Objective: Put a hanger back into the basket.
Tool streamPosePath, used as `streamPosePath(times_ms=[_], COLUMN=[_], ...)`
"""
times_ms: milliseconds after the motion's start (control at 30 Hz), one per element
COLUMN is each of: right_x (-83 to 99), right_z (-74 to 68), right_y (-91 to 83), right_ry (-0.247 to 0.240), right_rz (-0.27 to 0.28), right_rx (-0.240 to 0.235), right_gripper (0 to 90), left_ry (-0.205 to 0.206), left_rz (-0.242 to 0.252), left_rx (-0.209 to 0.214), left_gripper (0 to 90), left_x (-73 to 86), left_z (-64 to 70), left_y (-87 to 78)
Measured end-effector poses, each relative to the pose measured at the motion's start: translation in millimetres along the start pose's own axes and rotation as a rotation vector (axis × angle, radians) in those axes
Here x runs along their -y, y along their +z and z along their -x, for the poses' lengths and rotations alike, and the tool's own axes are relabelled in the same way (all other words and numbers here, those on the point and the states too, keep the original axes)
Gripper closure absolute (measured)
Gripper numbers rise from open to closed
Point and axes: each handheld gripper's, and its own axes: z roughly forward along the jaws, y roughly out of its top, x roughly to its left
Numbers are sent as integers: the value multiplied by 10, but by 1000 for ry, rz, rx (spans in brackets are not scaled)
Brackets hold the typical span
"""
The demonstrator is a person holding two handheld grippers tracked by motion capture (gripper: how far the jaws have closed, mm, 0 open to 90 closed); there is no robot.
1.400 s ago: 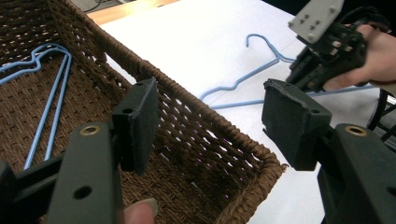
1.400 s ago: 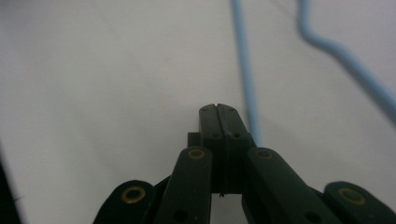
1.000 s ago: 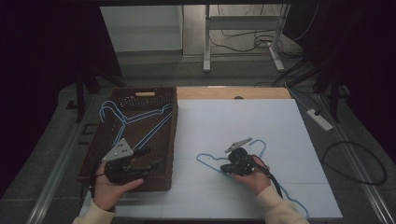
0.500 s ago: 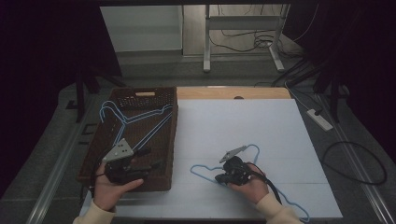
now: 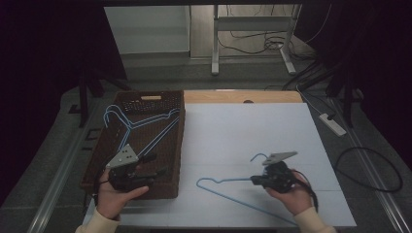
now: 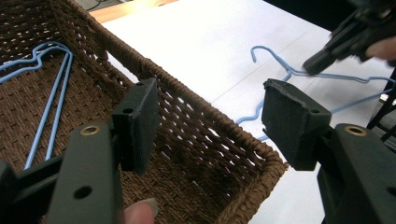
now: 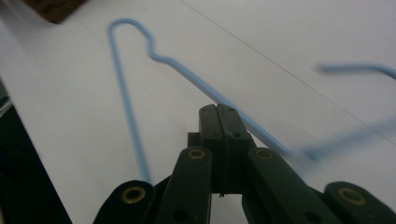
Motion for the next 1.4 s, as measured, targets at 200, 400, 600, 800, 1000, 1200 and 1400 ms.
streamPosePath(times_ms=[200,400,600,800,1000,1200,1400], right_x=[371,519,507,410,200,40,-20], right_z=[143,178,279,461,712,834,800], right_y=[-194,-177,-141,-108,17,120,115], right_ry=[15,-9,-12,-10,-3,-12,52], right_rz=[-105,-187,-195,-194,-168,-168,-113], right_rx=[77,99,119,137,157,174,169], right_gripper=[900,900,900,900,900,900,900], left_ry=[1,4,2,3,2,2,2], left_rz=[1,-3,-2,-2,-4,-6,-1], left_rx=[2,2,1,1,-2,-1,-2], left_gripper=[377,377,378,378,377,377,378], left_x=[-9,-8,-6,-6,-3,2,-5], left_z=[16,21,20,20,12,8,7], left_y=[1,14,8,8,12,16,0])
